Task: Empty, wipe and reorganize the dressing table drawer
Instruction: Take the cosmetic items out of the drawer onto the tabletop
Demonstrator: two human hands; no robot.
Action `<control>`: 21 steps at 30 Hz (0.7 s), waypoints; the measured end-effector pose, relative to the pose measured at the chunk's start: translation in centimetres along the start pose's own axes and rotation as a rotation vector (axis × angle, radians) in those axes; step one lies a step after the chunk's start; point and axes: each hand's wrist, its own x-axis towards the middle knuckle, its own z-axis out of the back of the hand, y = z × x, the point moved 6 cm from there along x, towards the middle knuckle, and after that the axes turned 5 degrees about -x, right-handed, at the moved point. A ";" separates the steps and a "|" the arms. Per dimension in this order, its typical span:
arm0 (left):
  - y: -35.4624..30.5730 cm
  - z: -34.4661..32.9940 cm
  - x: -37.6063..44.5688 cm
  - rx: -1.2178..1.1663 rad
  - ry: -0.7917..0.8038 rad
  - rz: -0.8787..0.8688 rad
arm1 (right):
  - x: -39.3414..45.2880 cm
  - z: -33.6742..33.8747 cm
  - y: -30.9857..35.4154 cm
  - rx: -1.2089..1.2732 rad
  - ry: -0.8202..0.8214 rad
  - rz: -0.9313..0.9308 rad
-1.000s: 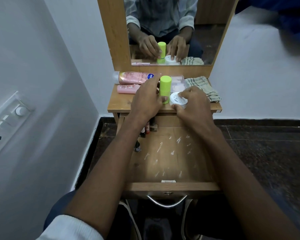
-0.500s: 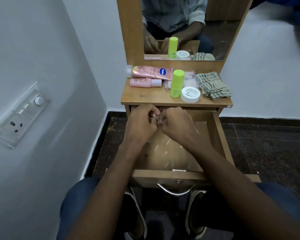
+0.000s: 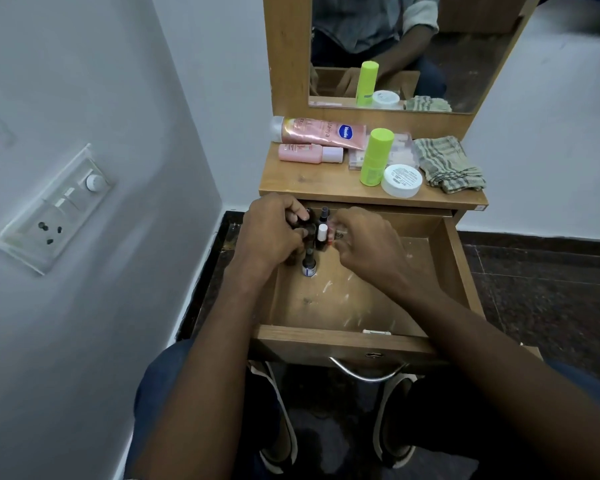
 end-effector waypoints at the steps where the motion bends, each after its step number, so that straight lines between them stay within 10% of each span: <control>1: 0.2 0.2 0.1 -0.007 0.019 -0.007 | 0.1 -0.1 0.6 0.016 0.018 0.031; 21: 1.3 0.5 0.4 0.185 0.193 -0.002 | 0.6 -4.3 2.6 0.071 0.254 0.101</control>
